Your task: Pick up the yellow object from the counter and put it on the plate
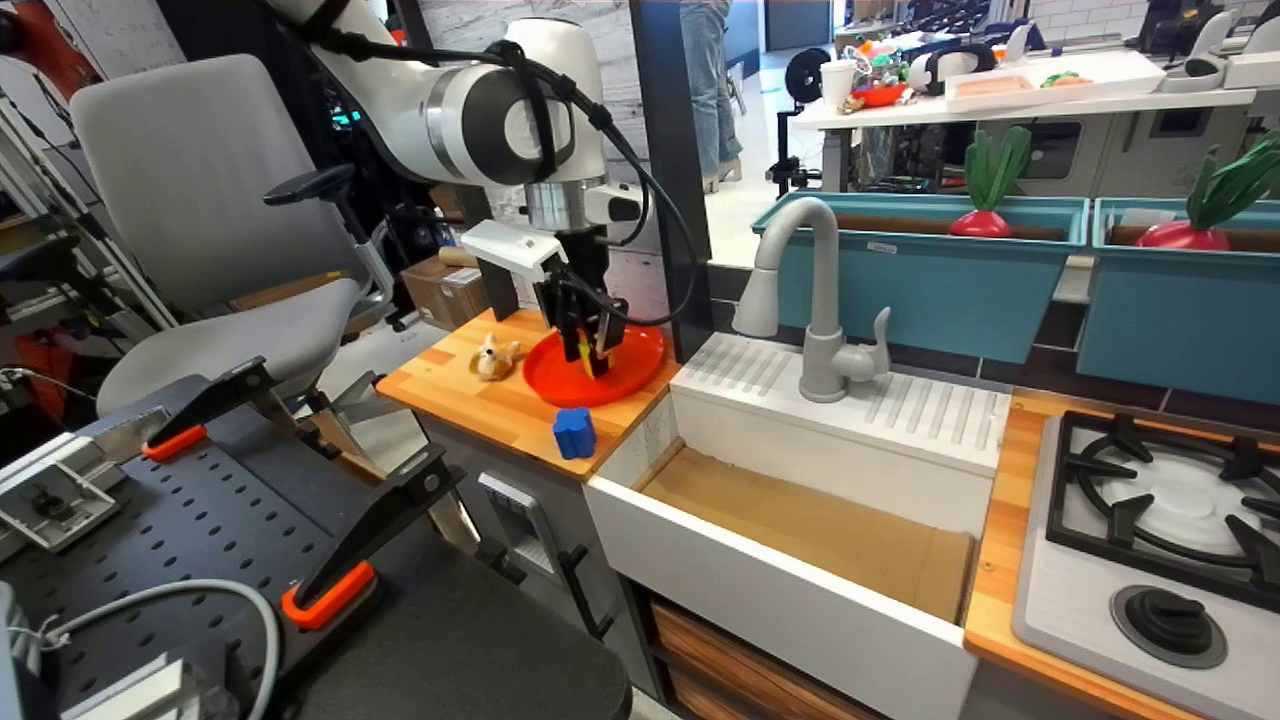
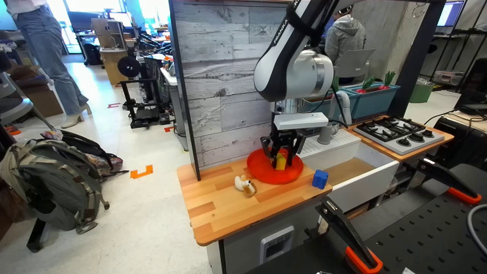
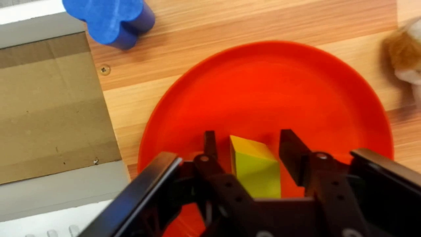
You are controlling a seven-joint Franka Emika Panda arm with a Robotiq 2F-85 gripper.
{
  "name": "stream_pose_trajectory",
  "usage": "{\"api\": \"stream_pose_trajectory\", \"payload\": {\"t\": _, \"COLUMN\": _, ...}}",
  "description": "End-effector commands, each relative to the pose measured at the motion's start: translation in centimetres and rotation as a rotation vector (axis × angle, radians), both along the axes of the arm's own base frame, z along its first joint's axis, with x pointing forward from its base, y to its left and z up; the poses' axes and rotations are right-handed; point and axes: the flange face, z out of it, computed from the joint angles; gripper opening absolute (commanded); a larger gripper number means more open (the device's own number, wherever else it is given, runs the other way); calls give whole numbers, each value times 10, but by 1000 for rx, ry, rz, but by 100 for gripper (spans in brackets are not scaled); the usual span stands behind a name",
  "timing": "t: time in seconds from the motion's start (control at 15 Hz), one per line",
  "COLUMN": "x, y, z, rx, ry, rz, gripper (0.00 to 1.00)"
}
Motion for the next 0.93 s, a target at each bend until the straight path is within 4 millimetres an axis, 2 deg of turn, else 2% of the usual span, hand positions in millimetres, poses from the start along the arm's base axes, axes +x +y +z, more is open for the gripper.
{"api": "stream_pose_trajectory", "payload": {"t": 0.0, "x": 6, "y": 2, "z": 6, "rx": 32, "ry": 44, "rz": -19, "gripper": 85}}
{"api": "stream_pose_trajectory", "payload": {"t": 0.13, "x": 3, "y": 6, "z": 15, "rx": 56, "ry": 59, "rz": -21, "gripper": 99}}
{"api": "stream_pose_trajectory", "payload": {"t": 0.2, "x": 2, "y": 8, "z": 19, "rx": 54, "ry": 59, "rz": -28, "gripper": 100}}
{"api": "stream_pose_trajectory", "payload": {"t": 0.47, "x": -14, "y": 24, "z": 48, "rx": 54, "ry": 40, "rz": 9, "gripper": 100}}
{"api": "stream_pose_trajectory", "payload": {"t": 0.8, "x": -53, "y": 49, "z": 83, "rx": 31, "ry": 61, "rz": 92, "gripper": 100}}
{"api": "stream_pose_trajectory", "payload": {"t": 0.87, "x": -30, "y": 43, "z": 65, "rx": 42, "ry": 52, "rz": 52, "gripper": 100}}
